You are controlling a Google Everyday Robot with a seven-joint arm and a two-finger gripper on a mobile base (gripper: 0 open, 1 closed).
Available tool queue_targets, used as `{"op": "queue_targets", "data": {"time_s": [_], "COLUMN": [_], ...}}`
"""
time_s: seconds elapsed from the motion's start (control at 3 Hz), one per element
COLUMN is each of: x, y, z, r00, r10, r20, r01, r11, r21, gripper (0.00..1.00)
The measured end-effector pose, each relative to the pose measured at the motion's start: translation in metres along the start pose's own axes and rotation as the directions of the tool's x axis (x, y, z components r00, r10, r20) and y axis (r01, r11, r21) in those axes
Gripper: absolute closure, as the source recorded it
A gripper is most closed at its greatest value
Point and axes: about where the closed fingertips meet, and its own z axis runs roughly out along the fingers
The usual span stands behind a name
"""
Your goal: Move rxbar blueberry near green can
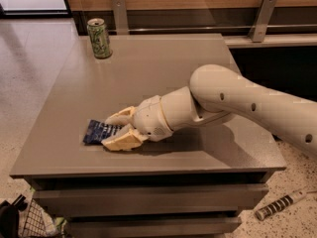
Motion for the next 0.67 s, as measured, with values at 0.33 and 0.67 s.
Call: {"op": "queue_targets", "data": {"time_s": [0.33,0.67], "x": [-0.001,-0.005], "y": [-0.008,-0.046], "z": [-0.009,-0.047], "r00": [1.000,0.998], "r10": [0.004,0.003], "r20": [-0.011,-0.061], "r01": [-0.004,-0.001], "r11": [0.9999,0.9996], "r21": [0.011,0.028], "gripper": [1.00,1.00]}}
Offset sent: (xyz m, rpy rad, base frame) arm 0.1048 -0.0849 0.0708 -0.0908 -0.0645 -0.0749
